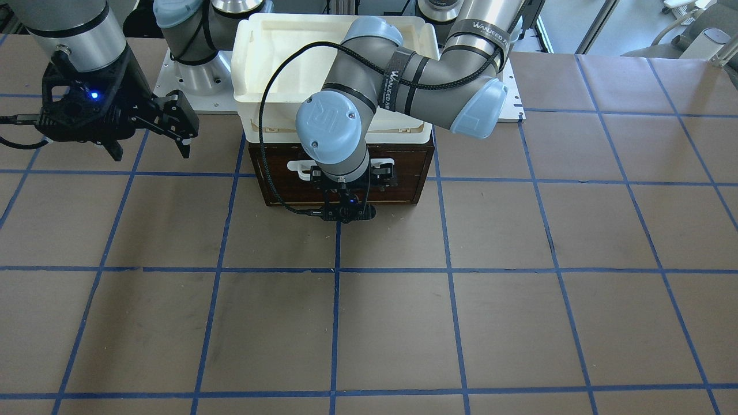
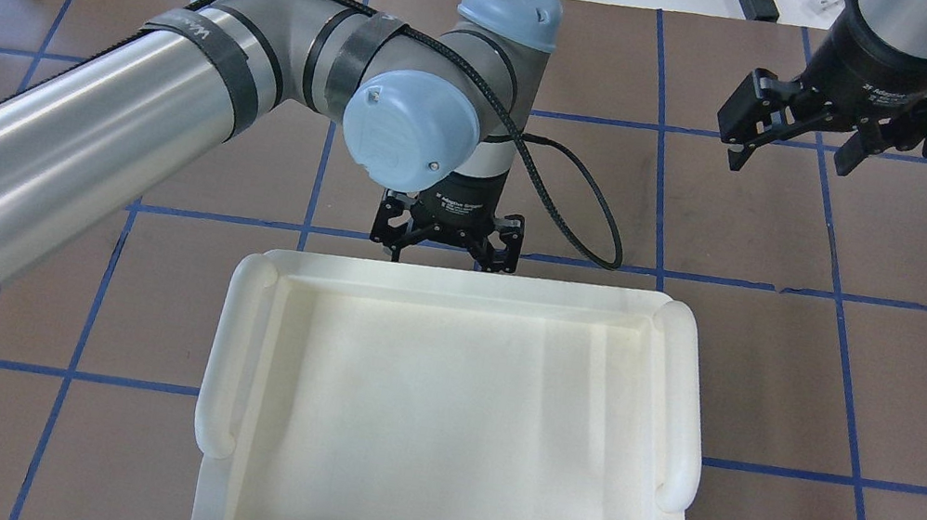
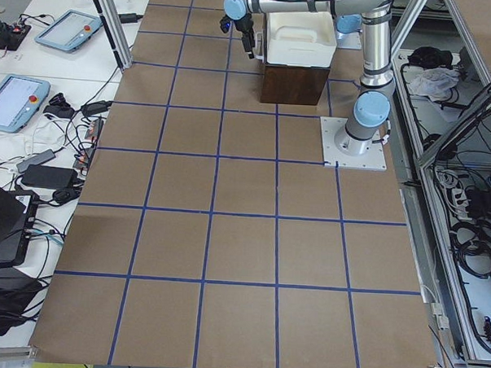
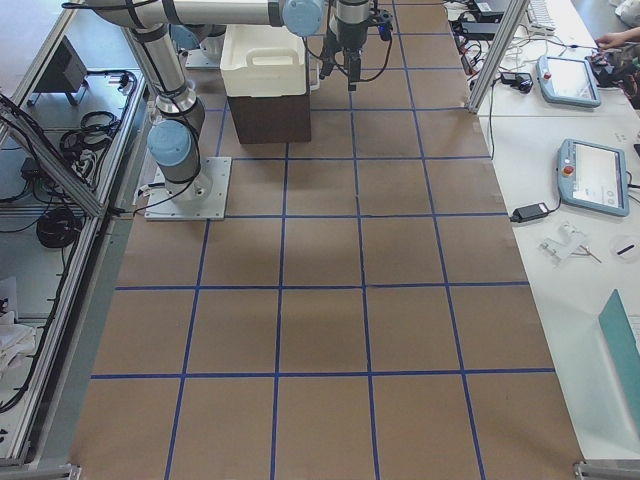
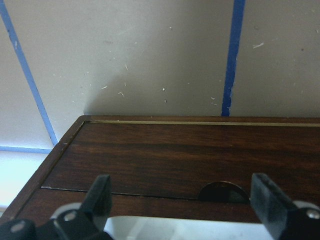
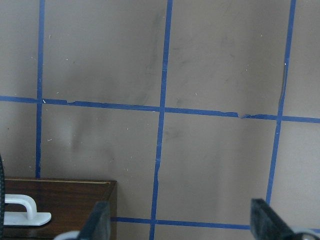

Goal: Put scissors in drawer and close it

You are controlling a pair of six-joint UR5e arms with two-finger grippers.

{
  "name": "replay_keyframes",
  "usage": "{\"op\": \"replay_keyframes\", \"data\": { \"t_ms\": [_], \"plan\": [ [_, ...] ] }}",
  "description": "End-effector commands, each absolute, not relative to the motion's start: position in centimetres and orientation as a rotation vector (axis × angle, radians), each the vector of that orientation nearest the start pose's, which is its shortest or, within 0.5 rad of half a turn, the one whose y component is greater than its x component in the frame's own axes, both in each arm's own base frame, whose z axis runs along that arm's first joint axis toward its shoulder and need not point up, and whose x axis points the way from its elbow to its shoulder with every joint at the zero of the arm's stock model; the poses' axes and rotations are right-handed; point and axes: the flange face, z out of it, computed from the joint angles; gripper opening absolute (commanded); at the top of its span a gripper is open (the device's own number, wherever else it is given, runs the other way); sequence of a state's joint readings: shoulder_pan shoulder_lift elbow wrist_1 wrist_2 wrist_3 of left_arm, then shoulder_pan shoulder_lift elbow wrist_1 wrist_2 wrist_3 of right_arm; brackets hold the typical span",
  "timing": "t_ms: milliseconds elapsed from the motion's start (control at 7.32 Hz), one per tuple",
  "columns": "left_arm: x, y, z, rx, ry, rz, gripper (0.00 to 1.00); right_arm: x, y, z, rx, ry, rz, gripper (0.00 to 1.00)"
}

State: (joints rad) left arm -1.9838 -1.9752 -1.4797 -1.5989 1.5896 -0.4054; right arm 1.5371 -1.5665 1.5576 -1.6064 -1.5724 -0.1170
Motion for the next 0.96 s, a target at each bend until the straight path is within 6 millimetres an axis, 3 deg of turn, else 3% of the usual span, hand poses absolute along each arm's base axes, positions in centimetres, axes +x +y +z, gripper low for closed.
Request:
{"op": "replay_keyframes", "data": {
  "t_ms": [0,410,820],
  "plan": [
    [-34.8,-51.6,34.7,-0.013,2.995,0.263,1.00,11.6,-50.2,49.8,-0.128,3.142,-0.077,1.00],
    [-29.9,-50.8,43.6,-0.052,3.049,0.092,1.00,11.7,-50.2,49.6,-0.130,3.128,-0.069,1.00],
    [-28.2,-47.2,49.9,-0.070,3.093,-0.067,1.00,11.4,-50.3,49.3,-0.128,3.138,-0.056,1.00]
  ]
}}
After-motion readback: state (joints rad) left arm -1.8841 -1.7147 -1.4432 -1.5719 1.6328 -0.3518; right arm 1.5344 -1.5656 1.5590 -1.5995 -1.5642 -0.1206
